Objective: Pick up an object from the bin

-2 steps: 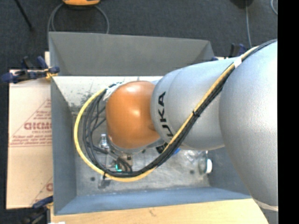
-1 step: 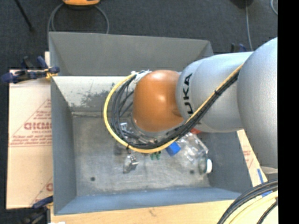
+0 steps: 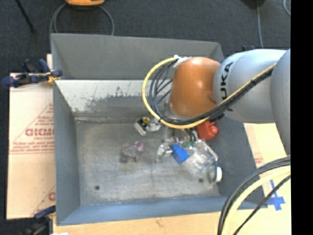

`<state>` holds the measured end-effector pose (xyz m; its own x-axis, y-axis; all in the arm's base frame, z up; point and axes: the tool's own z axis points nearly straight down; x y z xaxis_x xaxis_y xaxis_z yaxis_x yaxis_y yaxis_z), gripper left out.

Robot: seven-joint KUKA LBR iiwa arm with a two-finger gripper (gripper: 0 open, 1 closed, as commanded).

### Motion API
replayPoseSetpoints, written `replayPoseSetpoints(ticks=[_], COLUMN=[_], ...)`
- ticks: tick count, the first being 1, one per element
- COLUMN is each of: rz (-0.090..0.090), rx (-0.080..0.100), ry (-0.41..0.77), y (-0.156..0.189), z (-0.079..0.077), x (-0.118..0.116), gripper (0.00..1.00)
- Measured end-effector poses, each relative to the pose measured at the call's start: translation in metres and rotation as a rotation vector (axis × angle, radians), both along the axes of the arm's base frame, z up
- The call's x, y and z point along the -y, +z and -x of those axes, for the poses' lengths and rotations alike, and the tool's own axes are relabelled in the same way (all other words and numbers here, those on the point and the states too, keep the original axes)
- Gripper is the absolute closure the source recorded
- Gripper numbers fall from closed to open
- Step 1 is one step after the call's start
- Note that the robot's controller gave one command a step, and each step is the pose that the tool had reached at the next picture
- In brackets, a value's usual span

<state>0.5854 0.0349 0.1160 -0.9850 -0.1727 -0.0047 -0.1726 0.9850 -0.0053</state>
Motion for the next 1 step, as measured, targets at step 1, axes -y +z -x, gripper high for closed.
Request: replayPoseSetpoints(ticks=[1], rz=[-0.001], rx=[-0.002], ry=[0.265], y=[-0.0388], z=[-0.0708], x=[-0.1066], gripper=[0.00])
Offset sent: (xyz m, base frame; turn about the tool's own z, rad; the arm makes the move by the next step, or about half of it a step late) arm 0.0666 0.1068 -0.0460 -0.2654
